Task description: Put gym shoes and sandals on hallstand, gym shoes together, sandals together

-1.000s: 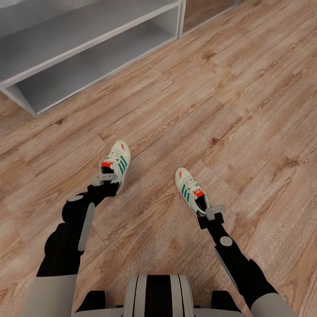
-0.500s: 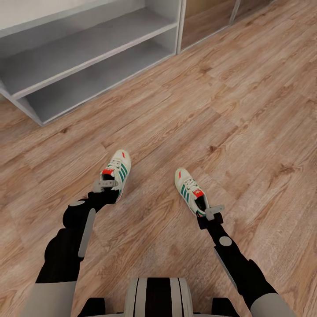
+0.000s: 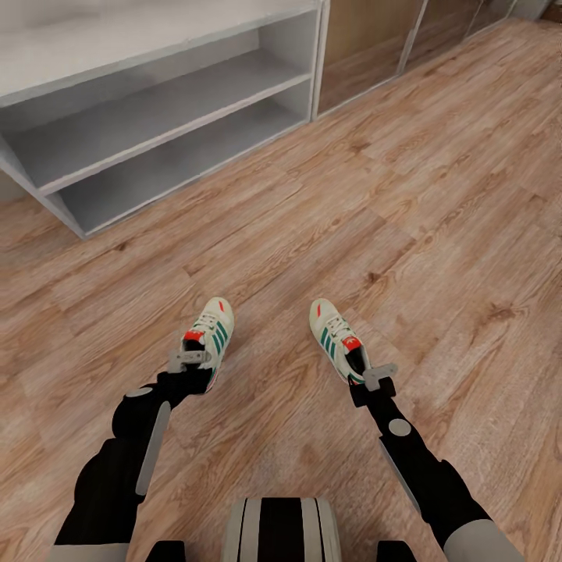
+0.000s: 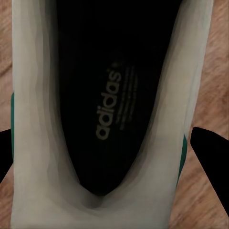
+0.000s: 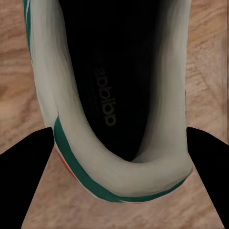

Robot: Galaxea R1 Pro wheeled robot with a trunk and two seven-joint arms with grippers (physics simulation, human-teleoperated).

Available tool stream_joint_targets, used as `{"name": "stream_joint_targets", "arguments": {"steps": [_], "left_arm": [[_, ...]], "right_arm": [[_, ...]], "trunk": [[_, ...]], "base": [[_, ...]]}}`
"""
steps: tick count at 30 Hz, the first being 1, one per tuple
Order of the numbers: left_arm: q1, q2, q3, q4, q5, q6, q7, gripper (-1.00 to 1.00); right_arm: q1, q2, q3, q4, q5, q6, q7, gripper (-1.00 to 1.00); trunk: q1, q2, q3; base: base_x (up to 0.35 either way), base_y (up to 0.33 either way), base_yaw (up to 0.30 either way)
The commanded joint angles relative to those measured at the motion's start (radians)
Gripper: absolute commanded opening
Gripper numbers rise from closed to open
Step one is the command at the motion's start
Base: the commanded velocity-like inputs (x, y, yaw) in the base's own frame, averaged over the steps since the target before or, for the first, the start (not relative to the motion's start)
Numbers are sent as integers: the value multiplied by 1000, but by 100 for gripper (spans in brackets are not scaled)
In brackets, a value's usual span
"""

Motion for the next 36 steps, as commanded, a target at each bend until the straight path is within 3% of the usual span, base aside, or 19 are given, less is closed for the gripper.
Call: {"name": "stream_joint_targets", "arguments": {"steps": [1, 9, 14, 17, 36], "left_arm": [[2, 0, 0, 0, 0, 0, 0, -100], [6, -1, 4, 1, 1, 0, 0, -100], [7, -1, 1, 2, 2, 0, 0, -100], [7, -2, 2, 2, 2, 0, 0, -100], [7, -2, 2, 2, 2, 0, -1, -100]], "right_arm": [[0, 0, 0, 0, -1, 1, 1, -100], [0, 0, -1, -1, -18, 2, 0, -100], [0, 0, -2, -2, -110, 2, 0, -100], [0, 0, -3, -1, -140, 2, 0, -100], [0, 0, -3, -1, -145, 2, 0, -100]], "trunk": [[0, 0, 4], [-4, 2, 35], [-6, 3, 54], [-11, 11, 65], [-84, 144, 130]], "base": [[0, 0, 0], [0, 0, 0], [0, 0, 0], [0, 0, 0], [0, 0, -10]]}}
